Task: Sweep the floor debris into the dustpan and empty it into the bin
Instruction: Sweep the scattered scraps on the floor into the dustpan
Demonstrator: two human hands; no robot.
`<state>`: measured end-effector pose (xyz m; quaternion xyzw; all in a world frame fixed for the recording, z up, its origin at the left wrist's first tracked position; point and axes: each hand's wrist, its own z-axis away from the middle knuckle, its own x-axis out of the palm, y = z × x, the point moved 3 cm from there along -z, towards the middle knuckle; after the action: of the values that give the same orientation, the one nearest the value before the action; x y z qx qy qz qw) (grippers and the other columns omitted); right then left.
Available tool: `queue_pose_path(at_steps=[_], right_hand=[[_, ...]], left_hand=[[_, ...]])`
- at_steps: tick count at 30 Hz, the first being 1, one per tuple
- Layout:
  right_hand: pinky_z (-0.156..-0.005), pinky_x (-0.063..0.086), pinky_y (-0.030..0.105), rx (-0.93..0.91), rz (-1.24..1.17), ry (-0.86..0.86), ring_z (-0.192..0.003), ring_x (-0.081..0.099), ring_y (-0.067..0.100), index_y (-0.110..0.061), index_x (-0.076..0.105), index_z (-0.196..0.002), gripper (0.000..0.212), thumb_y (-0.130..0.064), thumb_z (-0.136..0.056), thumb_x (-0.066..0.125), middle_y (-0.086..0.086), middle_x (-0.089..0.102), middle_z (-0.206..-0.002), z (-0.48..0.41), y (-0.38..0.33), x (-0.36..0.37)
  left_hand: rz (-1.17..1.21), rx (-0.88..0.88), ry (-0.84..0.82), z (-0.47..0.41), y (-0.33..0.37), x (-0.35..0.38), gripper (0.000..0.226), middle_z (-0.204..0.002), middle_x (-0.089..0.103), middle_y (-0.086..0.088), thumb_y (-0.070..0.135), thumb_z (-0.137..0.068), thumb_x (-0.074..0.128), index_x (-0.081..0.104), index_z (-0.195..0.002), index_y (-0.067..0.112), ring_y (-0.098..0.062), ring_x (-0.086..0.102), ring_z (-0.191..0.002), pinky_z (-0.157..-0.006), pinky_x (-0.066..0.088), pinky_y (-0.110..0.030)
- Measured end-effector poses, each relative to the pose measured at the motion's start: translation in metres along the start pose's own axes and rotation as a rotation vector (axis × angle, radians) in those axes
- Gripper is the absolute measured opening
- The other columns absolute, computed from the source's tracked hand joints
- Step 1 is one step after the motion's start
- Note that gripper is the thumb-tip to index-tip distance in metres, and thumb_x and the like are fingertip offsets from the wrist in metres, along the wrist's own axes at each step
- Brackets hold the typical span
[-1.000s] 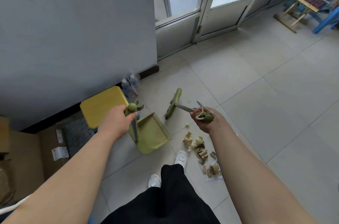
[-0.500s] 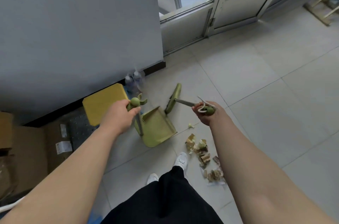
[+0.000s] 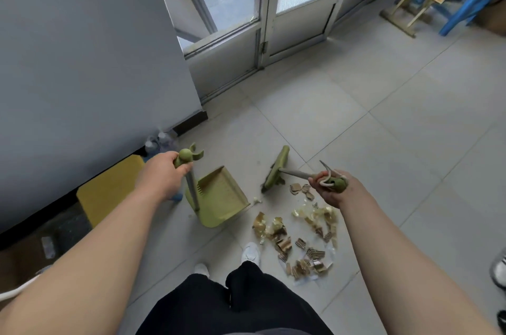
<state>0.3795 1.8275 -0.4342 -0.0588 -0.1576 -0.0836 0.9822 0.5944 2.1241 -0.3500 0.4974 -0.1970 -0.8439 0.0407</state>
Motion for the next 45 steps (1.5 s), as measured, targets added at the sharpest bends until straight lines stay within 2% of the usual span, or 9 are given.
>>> queue_pose_path(at_steps=[5,7,9,13,18,25,28,32,45], right_hand=[[-0.096,0.045,0.02,-0.044,-0.042,-0.113,-0.054,0.042,0.016,0.007,0.045,-0.097,0.013,0.0,-0.095,0.035,0.016,0.049,-0.051,-0.002,0.002,0.031],[-0.06,0.057,0.021,-0.021,-0.043,-0.171,-0.045,0.047,0.015,0.016,0.041,-0.118,0.027,0.001,-0.095,0.035,0.026,0.054,-0.067,-0.008,0.009,0.046],[-0.036,0.047,0.022,0.002,-0.058,-0.205,-0.043,0.05,0.015,0.019,0.033,-0.13,0.038,0.0,-0.097,0.033,0.025,0.048,-0.086,-0.015,0.02,0.066],[-0.036,0.049,0.024,0.037,0.025,-0.208,-0.048,0.057,0.018,0.011,0.041,-0.129,0.034,-0.007,-0.101,0.037,0.026,0.053,-0.087,-0.036,0.046,0.109],[-0.03,0.039,0.016,0.106,0.17,-0.161,-0.032,0.048,0.011,0.013,0.05,-0.097,0.024,-0.007,-0.099,0.038,0.016,0.049,-0.084,-0.064,0.083,0.168],[-0.028,0.033,0.014,0.074,0.161,-0.055,-0.028,0.044,0.012,0.008,0.051,-0.108,0.021,-0.003,-0.095,0.038,0.01,0.046,-0.075,-0.094,0.088,0.201],[-0.031,0.032,0.012,0.046,0.146,0.016,-0.043,0.044,0.008,0.01,0.052,-0.09,0.021,-0.006,-0.094,0.038,0.01,0.048,-0.075,-0.094,0.071,0.185],[-0.03,0.035,0.013,-0.018,-0.006,0.1,-0.055,0.043,0.006,0.009,0.051,-0.1,0.018,-0.005,-0.094,0.041,0.021,0.051,-0.087,-0.073,0.052,0.145],[-0.029,0.037,0.018,-0.139,-0.349,0.205,-0.036,0.051,0.017,0.003,0.051,-0.109,0.021,-0.008,-0.097,0.038,0.034,0.052,-0.102,-0.015,0.074,-0.014]], left_hand=[[0.012,0.046,0.042,-0.015,0.013,-0.005,0.027,-0.094,0.061,-0.004,0.039,-0.092,0.06,0.064,-0.104,0.014,-0.025,0.052,-0.087,-0.08,0.047,-0.038],[0.009,0.057,0.045,-0.023,0.016,-0.008,0.028,-0.094,0.061,-0.003,0.039,-0.092,0.06,0.064,-0.105,0.015,-0.025,0.052,-0.087,-0.076,0.044,-0.035],[0.004,0.066,0.037,-0.033,0.017,-0.012,0.028,-0.093,0.061,-0.002,0.04,-0.092,0.059,0.065,-0.105,0.016,-0.024,0.053,-0.087,-0.075,0.043,-0.034],[0.0,0.066,0.008,-0.057,0.016,-0.021,0.027,-0.091,0.065,-0.002,0.042,-0.091,0.059,0.064,-0.1,0.017,-0.025,0.057,-0.087,-0.076,0.048,-0.038],[0.007,0.094,-0.051,-0.089,0.011,-0.035,0.022,-0.09,0.066,0.0,0.042,-0.091,0.059,0.065,-0.101,0.022,-0.023,0.058,-0.086,-0.076,0.05,-0.038],[-0.032,0.148,-0.114,-0.141,0.014,-0.051,0.024,-0.07,0.055,0.002,0.043,-0.091,0.059,0.061,-0.085,0.021,-0.024,0.053,-0.071,-0.063,0.041,-0.034],[-0.066,0.193,-0.146,-0.159,0.02,-0.052,0.023,-0.068,0.054,0.005,0.046,-0.09,0.059,0.062,-0.085,0.024,-0.023,0.052,-0.07,-0.063,0.041,-0.033],[-0.108,0.293,-0.188,-0.171,0.033,-0.052,0.023,-0.072,0.058,0.004,0.046,-0.091,0.059,0.062,-0.09,0.023,-0.022,0.054,-0.074,-0.063,0.042,-0.033],[-0.199,0.54,-0.266,-0.171,0.075,-0.043,0.024,-0.082,0.061,-0.002,0.045,-0.09,0.06,0.064,-0.094,0.021,-0.029,0.058,-0.085,-0.074,0.049,-0.039]])
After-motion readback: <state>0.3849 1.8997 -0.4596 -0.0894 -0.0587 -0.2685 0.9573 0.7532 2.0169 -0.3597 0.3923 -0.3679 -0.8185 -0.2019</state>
